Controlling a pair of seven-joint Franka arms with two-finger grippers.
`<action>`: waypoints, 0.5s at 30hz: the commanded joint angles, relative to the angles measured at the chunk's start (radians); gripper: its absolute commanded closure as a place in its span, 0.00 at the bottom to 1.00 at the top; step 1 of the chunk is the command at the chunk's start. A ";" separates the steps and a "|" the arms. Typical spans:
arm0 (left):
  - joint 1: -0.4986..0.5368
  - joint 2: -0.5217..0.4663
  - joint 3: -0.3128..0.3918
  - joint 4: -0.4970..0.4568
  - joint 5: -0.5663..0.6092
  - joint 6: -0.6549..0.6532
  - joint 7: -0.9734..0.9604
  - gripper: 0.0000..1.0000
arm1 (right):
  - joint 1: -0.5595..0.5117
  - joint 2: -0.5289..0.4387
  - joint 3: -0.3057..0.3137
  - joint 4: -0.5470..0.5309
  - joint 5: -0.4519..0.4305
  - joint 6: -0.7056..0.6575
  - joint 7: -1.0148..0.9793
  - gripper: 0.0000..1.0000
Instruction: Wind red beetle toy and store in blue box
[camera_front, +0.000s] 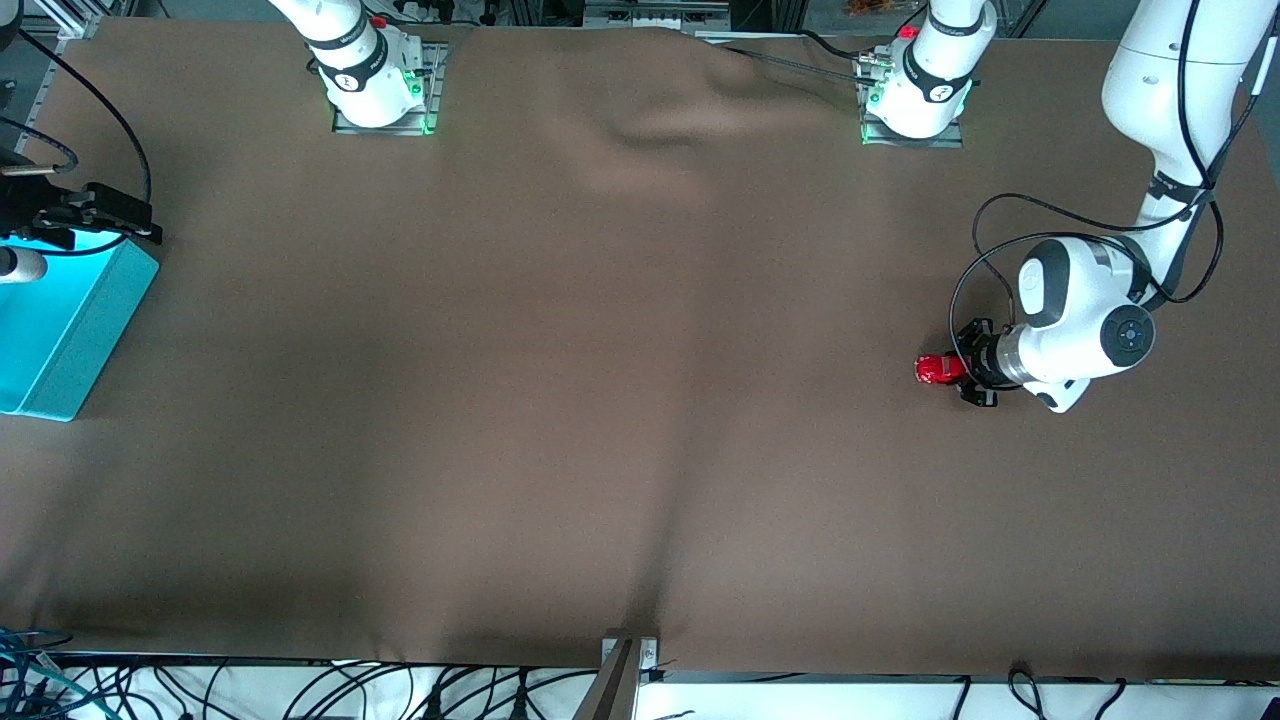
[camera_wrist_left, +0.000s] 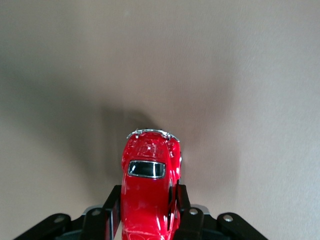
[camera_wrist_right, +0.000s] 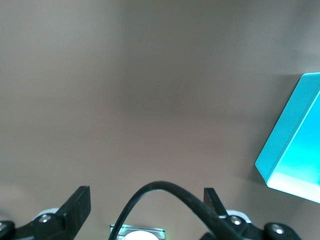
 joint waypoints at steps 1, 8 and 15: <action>0.030 0.057 0.003 0.033 0.031 0.015 0.057 1.00 | -0.007 -0.002 0.003 0.013 0.009 -0.004 -0.013 0.00; 0.058 0.057 0.003 0.033 0.031 0.015 0.117 1.00 | -0.007 0.000 0.003 0.013 0.011 -0.004 -0.013 0.00; 0.075 0.054 0.008 0.039 0.031 0.009 0.152 1.00 | -0.007 0.000 0.003 0.013 0.011 -0.004 -0.013 0.00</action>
